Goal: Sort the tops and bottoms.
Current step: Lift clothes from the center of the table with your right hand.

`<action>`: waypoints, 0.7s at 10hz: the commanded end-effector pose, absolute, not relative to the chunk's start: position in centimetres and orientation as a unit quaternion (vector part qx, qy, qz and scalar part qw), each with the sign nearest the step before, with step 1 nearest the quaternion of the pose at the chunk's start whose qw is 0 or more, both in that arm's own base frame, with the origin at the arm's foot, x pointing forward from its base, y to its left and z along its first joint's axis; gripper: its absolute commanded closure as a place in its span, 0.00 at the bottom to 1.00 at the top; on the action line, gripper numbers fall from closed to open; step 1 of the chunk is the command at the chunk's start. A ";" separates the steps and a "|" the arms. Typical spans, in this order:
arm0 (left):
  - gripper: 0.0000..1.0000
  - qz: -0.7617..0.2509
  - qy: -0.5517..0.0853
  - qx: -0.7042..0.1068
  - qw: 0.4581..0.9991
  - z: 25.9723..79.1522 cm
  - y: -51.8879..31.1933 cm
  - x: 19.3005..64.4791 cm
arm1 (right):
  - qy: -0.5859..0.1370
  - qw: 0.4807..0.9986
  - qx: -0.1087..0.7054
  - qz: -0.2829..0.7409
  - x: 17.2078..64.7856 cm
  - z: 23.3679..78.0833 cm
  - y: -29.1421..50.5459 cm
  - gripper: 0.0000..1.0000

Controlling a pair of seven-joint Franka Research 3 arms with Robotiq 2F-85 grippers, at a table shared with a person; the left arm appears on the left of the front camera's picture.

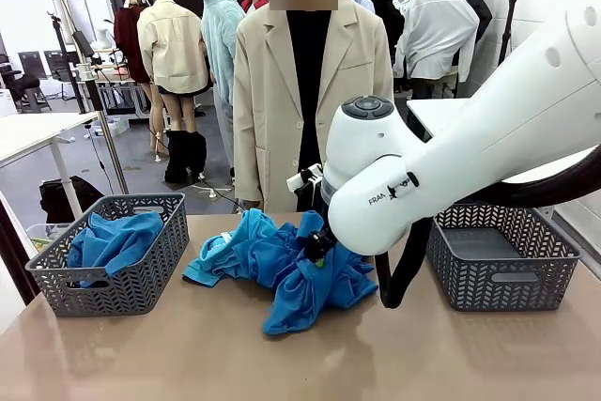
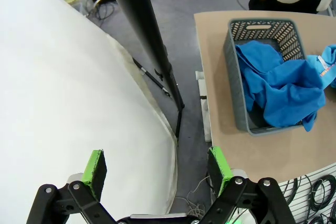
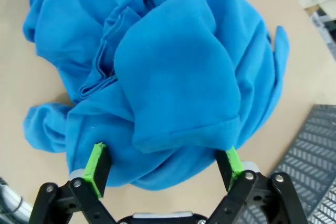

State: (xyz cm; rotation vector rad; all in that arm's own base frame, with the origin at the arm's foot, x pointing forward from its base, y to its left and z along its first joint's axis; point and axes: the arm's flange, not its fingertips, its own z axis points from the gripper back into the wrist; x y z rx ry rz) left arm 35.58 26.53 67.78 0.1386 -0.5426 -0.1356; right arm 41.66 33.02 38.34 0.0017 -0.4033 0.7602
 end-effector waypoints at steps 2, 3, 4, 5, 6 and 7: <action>0.00 -0.062 -0.268 0.067 0.959 67.8 26.4 35.6 | -0.188 0.923 0.016 0.336 42.4 38.0 33.4 0.11; 0.00 -0.062 -0.268 0.067 0.959 67.8 26.4 35.6 | -0.189 0.923 0.020 0.334 42.4 38.1 33.3 0.28; 0.00 -0.062 -0.268 0.067 0.959 67.8 26.4 35.6 | -0.190 0.923 0.024 0.335 42.3 38.3 33.2 0.46; 0.00 -0.062 -0.268 0.067 0.959 67.8 26.4 35.6 | -0.192 0.922 0.024 0.335 42.2 38.4 33.2 0.64; 0.00 -0.062 -0.268 0.067 0.959 67.8 26.4 35.6 | -0.191 0.922 0.028 0.337 42.1 38.7 33.2 0.82; 0.00 -0.062 -0.268 0.067 0.959 67.8 26.4 35.6 | -0.190 0.922 0.030 0.335 42.1 38.9 33.2 1.00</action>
